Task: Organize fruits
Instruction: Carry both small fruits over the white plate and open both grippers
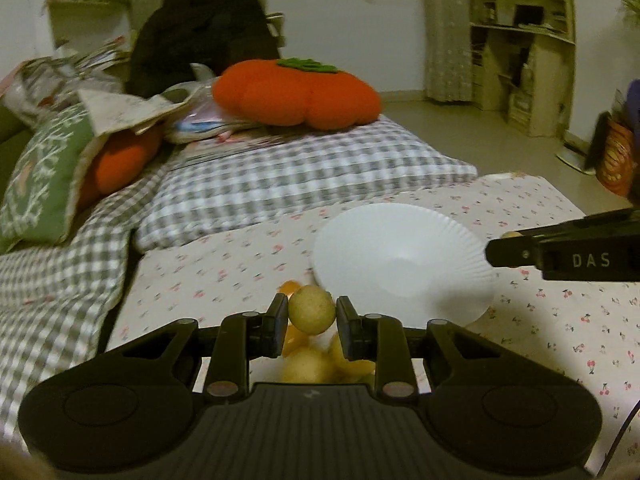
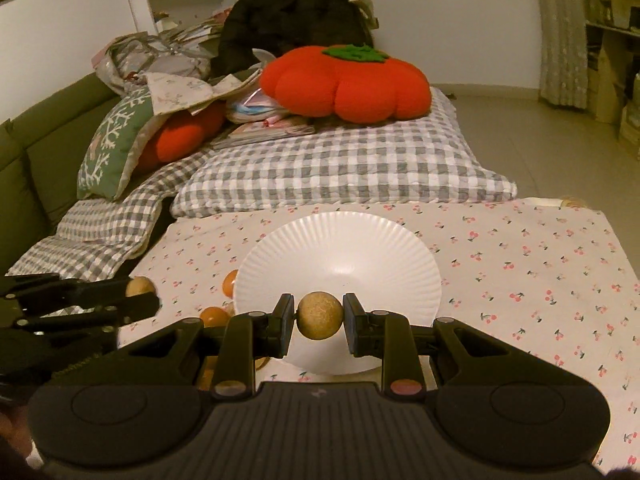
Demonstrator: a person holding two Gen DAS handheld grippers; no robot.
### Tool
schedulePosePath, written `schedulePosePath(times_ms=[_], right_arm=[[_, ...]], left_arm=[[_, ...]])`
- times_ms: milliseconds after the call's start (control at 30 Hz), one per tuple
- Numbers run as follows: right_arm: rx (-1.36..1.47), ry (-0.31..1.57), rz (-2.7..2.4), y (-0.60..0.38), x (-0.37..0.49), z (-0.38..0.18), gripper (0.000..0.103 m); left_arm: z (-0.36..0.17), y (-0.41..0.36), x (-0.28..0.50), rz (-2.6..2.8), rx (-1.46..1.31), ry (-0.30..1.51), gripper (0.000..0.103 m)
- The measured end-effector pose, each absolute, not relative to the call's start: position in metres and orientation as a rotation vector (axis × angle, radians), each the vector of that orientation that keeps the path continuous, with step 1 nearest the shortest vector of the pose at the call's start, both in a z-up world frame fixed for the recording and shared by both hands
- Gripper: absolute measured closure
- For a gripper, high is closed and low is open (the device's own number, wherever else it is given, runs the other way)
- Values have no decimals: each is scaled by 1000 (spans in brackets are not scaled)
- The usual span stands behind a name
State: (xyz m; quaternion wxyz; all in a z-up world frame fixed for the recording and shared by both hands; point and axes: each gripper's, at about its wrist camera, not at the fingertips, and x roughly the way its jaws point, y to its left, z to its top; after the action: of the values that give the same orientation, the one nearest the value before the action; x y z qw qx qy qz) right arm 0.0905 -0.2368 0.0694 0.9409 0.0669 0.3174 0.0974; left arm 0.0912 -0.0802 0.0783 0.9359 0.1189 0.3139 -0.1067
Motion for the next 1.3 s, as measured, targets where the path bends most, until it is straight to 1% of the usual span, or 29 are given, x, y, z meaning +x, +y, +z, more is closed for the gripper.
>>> schedulePosePath(times_ms=[167, 400, 667, 800, 967, 1300], right_arm=[[160, 670, 199, -248, 100, 66, 79], [181, 756, 194, -255, 122, 48, 79], [210, 856, 193, -250, 144, 23, 79], [246, 876, 200, -251, 152, 16, 79], [252, 889, 193, -252, 158, 8, 79], [323, 893, 196, -258, 158, 8, 73]], left_arm=[[70, -99, 114, -261, 274, 639, 89], [49, -115, 137, -354, 219, 702, 89], [23, -113, 163, -417, 144, 763, 89], [17, -113, 168, -459, 109, 784, 88], [9, -118, 170, -457, 142, 792, 88], [14, -104, 170, -468, 83, 799, 85]])
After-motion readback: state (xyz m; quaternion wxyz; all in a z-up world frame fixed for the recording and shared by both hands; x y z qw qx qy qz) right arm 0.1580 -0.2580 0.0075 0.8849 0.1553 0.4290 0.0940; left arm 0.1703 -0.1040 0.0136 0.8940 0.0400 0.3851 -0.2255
